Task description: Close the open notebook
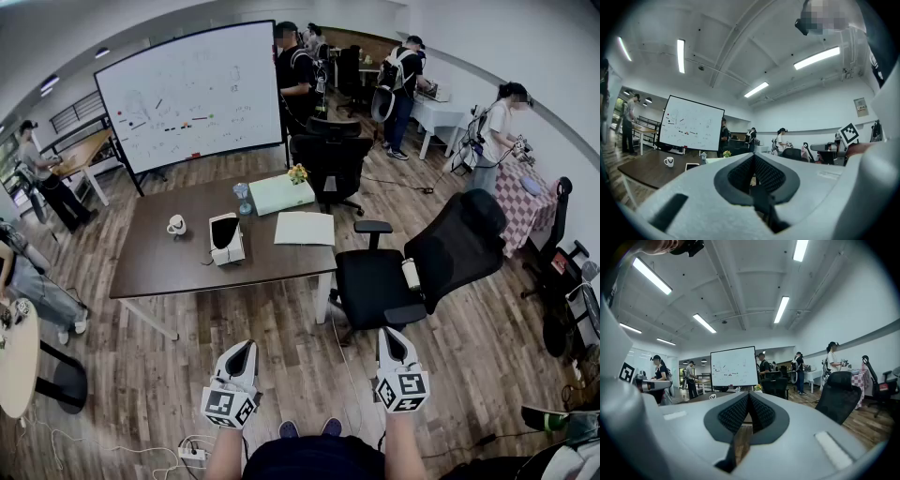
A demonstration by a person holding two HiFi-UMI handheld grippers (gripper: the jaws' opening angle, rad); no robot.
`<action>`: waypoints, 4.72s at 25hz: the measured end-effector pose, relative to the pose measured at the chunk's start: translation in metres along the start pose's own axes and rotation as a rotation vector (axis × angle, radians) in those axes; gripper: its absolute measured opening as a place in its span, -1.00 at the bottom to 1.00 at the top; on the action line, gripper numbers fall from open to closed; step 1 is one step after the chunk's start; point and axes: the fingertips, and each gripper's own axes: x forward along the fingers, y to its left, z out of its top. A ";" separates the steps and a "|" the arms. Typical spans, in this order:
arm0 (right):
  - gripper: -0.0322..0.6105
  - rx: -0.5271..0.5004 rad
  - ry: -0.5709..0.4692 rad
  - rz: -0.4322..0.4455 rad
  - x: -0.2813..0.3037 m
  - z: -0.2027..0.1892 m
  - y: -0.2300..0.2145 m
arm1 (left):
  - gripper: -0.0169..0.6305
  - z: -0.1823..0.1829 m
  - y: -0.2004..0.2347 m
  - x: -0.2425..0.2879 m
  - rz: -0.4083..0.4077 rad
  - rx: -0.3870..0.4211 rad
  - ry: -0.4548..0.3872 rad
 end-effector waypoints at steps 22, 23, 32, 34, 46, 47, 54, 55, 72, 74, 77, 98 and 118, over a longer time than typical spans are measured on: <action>-0.86 -0.053 0.013 0.016 0.011 -0.013 -0.031 | -0.96 -0.010 -0.020 0.026 0.029 0.002 0.012; -0.86 -0.051 0.015 0.020 0.011 -0.014 -0.034 | -0.96 -0.011 -0.024 0.029 0.028 0.002 0.012; -0.85 -0.061 0.017 0.053 0.005 -0.018 -0.048 | -0.96 -0.014 -0.052 0.036 0.037 0.027 -0.011; -0.84 -0.060 0.015 0.057 0.005 -0.020 -0.053 | -0.97 -0.015 -0.054 0.039 0.050 0.032 -0.013; -0.92 -0.087 0.015 0.048 0.011 -0.025 -0.069 | -0.97 -0.017 -0.053 0.054 0.073 0.038 -0.021; -0.92 -0.088 0.016 0.046 0.012 -0.026 -0.070 | -0.97 -0.018 -0.052 0.055 0.071 0.037 -0.020; -0.92 -0.069 0.010 0.035 0.027 -0.028 -0.074 | -0.96 -0.021 -0.045 0.066 0.053 0.042 -0.029; -0.91 -0.068 0.013 0.033 0.030 -0.029 -0.075 | -0.96 -0.022 -0.043 0.067 0.053 0.042 -0.029; -0.91 -0.090 0.034 0.035 0.087 -0.033 -0.075 | -0.96 -0.035 0.005 0.108 0.074 0.014 -0.002; -0.90 -0.085 0.038 0.036 0.098 -0.033 -0.075 | -0.96 -0.035 0.012 0.118 0.071 0.014 0.001; -0.90 -0.085 0.043 0.038 0.115 -0.033 -0.075 | -0.96 -0.035 0.024 0.131 0.068 0.014 0.008; -0.90 -0.103 0.076 0.008 0.222 -0.023 -0.078 | -0.98 -0.032 0.107 0.219 0.062 0.001 0.034; -0.89 -0.117 0.086 -0.071 0.312 -0.020 -0.043 | -0.98 -0.023 0.198 0.282 -0.006 0.041 0.067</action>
